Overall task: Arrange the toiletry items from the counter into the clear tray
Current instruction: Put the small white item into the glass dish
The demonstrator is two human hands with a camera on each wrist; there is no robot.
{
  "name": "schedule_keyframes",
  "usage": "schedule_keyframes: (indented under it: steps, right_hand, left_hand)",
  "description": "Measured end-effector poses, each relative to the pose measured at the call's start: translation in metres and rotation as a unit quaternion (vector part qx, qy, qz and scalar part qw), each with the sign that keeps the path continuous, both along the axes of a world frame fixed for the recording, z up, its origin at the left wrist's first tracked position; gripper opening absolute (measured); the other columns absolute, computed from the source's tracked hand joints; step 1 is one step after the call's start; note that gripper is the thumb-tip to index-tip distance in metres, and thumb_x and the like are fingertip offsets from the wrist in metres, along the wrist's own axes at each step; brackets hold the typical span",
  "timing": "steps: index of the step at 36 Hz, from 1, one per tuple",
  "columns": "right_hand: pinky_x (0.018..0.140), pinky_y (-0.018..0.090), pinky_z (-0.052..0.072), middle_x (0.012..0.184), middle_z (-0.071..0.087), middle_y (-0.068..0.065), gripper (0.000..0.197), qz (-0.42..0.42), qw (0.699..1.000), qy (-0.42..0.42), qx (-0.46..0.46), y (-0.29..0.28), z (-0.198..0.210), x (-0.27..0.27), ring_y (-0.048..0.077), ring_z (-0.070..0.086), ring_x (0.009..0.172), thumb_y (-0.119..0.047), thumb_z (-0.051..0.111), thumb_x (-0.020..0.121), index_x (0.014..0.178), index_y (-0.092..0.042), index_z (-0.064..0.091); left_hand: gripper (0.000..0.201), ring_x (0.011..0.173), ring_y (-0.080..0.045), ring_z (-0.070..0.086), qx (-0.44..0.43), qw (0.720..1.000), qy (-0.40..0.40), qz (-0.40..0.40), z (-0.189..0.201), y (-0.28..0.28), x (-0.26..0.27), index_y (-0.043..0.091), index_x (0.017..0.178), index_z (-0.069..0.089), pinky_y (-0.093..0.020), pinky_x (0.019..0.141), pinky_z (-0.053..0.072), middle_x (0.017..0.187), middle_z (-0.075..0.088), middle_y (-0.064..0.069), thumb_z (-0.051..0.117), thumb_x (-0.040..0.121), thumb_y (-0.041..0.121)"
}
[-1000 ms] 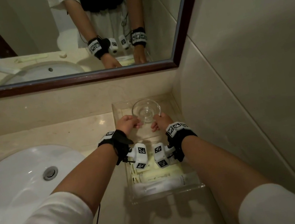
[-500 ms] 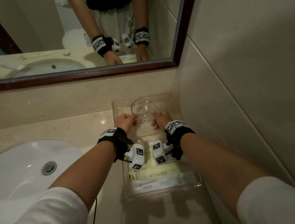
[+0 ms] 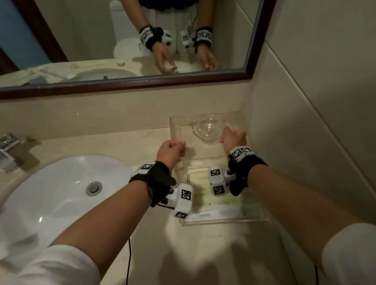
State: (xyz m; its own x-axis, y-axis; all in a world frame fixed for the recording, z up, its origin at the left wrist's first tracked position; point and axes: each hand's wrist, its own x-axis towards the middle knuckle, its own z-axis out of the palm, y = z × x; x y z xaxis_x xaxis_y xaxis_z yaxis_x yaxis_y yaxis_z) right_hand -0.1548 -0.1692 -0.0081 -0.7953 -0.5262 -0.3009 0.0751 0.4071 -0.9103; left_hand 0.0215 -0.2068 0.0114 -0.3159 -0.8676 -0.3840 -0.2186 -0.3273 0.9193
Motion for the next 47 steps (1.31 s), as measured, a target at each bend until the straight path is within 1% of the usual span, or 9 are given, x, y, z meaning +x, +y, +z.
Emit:
schedule_keyframes:
  steps: [7,15,18,22,25,31,37,42,47]
  right_hand:
    - [0.055,0.025,0.038,0.067,0.056,-0.001,0.012,0.02,0.998,0.02,-0.058,0.017,0.021,0.067,0.012,0.05,0.057,-0.023,0.05,0.091,0.096,-0.013,0.047]
    - [0.074,0.038,0.051,0.081,0.064,0.003,0.018,0.185,0.979,0.085,-0.023,0.036,0.016,0.19,0.025,0.061,0.075,-0.037,0.056,0.087,0.087,-0.02,0.05]
    - [0.079,0.035,0.049,0.089,0.065,0.004,0.02,0.327,0.936,0.118,0.058,0.048,0.007,0.23,0.025,0.062,0.084,-0.037,0.06,0.087,0.088,-0.019,0.052]
    - [0.076,0.028,0.044,0.1,0.062,0.004,0.027,0.47,0.85,0.181,0.152,0.066,-0.006,0.278,0.019,0.057,0.089,-0.035,0.063,0.086,0.101,-0.013,0.058]
    - [0.079,0.031,0.044,0.098,0.059,0.003,0.034,0.527,0.8,0.217,0.188,0.073,-0.018,0.303,0.021,0.057,0.092,-0.034,0.067,0.083,0.106,-0.012,0.057]
    - [0.073,0.027,0.04,0.095,0.054,-0.003,0.039,0.598,0.736,0.253,0.192,0.082,-0.033,0.338,0.016,0.052,0.084,-0.034,0.073,0.074,0.106,-0.02,0.056]
    - [0.079,0.03,0.045,0.099,0.053,-0.001,0.04,0.626,0.699,0.281,0.202,0.087,-0.041,0.358,0.016,0.052,0.085,-0.039,0.072,0.076,0.107,-0.021,0.055]
    - [0.079,0.032,0.047,0.097,0.05,-0.003,0.042,0.64,0.681,0.283,0.213,0.088,-0.046,0.371,0.016,0.052,0.086,-0.042,0.074,0.074,0.107,-0.022,0.056]
    - [0.08,0.034,0.049,0.097,0.05,-0.004,0.047,0.643,0.674,0.292,0.217,0.087,-0.048,0.379,0.017,0.053,0.085,-0.043,0.077,0.07,0.106,-0.024,0.055]
  left_hand:
    - [0.021,0.067,-0.011,0.052,-0.005,0.999,-0.01,-0.033,0.017,0.015,0.058,0.017,0.075,0.051,-0.023,0.062,0.039,0.077,0.061,0.0,0.045,0.093,0.009]
    - [0.014,0.072,-0.012,0.053,0.008,0.997,-0.056,-0.049,0.016,0.027,0.168,0.018,0.077,0.054,-0.024,0.067,0.043,0.086,0.059,-0.001,0.054,0.089,0.013]
    - [0.007,0.073,-0.012,0.052,0.029,0.996,-0.072,-0.054,0.01,0.031,0.209,0.016,0.082,0.056,-0.023,0.068,0.043,0.088,0.056,-0.001,0.056,0.09,0.015]
    - [0.006,0.073,-0.011,0.051,0.058,0.99,-0.112,-0.067,-0.002,0.039,0.269,0.019,0.084,0.055,-0.021,0.063,0.042,0.096,0.054,-0.002,0.056,0.09,0.017]
    - [0.01,0.073,-0.011,0.051,0.08,0.986,-0.133,-0.069,-0.012,0.044,0.305,0.022,0.081,0.056,-0.02,0.063,0.041,0.1,0.054,-0.002,0.055,0.09,0.018]
    - [0.006,0.076,-0.01,0.053,0.094,0.971,-0.189,-0.112,-0.033,0.058,0.352,0.019,0.083,0.058,-0.022,0.066,0.042,0.101,0.059,-0.002,0.059,0.089,0.016]
    - [0.016,0.065,-0.012,0.053,0.061,0.95,-0.251,-0.174,-0.052,0.076,0.365,0.018,0.084,0.062,-0.021,0.06,0.044,0.078,0.06,-0.001,0.076,0.076,0.016]
    - [0.027,0.086,-0.01,0.061,-0.011,0.919,-0.325,-0.223,-0.061,0.086,0.367,0.032,0.089,0.061,-0.021,0.072,0.046,0.089,0.065,0.009,0.079,0.069,0.037]
    - [0.036,0.09,-0.01,0.059,-0.055,0.905,-0.344,-0.246,-0.067,0.09,0.366,0.029,0.096,0.062,-0.023,0.078,0.047,0.093,0.062,0.01,0.08,0.067,0.039]
